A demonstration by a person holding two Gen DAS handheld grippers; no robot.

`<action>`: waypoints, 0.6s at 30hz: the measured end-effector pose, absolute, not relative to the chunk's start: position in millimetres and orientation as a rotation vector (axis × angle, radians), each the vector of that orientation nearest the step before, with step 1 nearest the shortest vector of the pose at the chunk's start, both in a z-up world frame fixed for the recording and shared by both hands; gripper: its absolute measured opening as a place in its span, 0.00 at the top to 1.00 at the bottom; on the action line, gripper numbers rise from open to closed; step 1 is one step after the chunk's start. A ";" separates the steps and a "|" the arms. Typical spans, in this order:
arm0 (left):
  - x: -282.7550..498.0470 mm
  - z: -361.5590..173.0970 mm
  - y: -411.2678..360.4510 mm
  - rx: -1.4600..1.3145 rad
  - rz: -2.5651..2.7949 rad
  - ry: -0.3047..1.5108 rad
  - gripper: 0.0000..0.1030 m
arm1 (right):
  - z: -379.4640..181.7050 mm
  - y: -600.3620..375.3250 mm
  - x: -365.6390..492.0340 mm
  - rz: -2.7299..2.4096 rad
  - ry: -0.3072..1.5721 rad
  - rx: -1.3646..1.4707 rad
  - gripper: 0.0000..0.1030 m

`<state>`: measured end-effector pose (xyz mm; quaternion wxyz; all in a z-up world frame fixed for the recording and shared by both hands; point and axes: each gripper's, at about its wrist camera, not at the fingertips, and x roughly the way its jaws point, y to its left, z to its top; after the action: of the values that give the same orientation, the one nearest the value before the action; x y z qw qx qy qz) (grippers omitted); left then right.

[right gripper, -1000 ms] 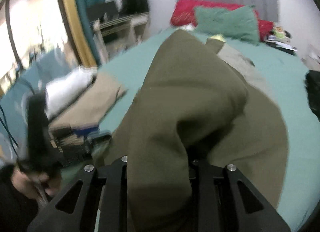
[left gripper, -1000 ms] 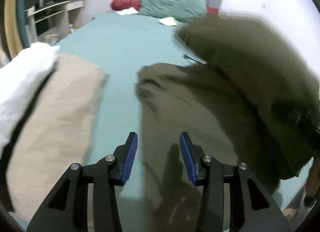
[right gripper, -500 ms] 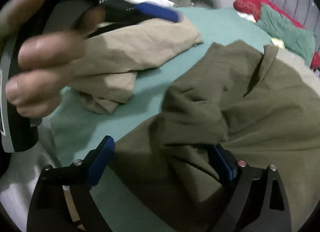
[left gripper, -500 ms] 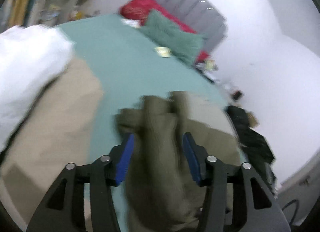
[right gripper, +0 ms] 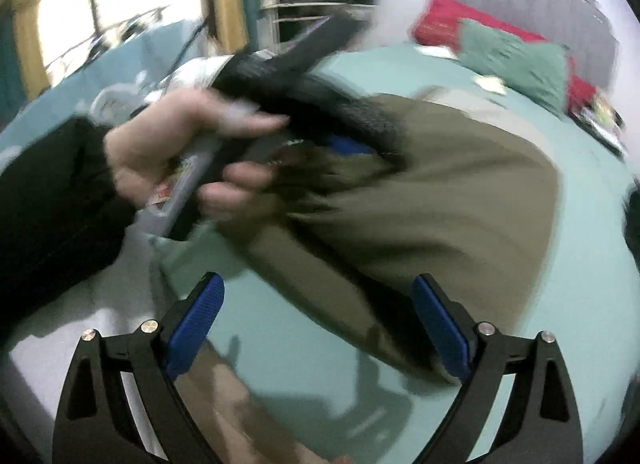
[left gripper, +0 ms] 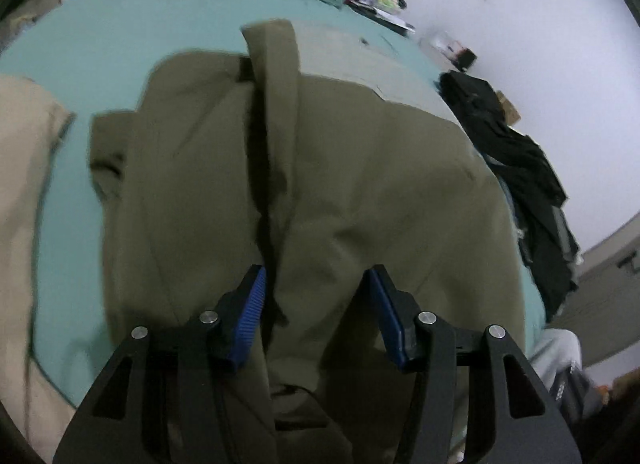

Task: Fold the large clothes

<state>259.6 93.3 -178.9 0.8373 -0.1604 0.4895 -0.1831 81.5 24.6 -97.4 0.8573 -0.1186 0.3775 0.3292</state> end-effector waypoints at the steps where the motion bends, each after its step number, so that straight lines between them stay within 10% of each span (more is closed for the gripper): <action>1: 258.4 -178.6 89.5 -0.332 -0.413 1.028 0.73 | -95.8 5.8 85.5 0.652 0.783 -0.219 0.08; 4: 253.4 -174.8 76.8 -0.272 -0.437 1.004 0.94 | -96.4 -38.5 103.5 0.504 0.788 -0.132 0.08; 18: 170.9 -128.4 174.5 -0.437 -0.328 0.788 0.96 | -86.8 -30.8 217.6 0.295 0.742 0.013 0.08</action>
<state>170.9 174.5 -128.4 0.8874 -0.2102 0.3789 -0.1577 217.6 -30.8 -86.8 0.9213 0.0065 0.3613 0.1436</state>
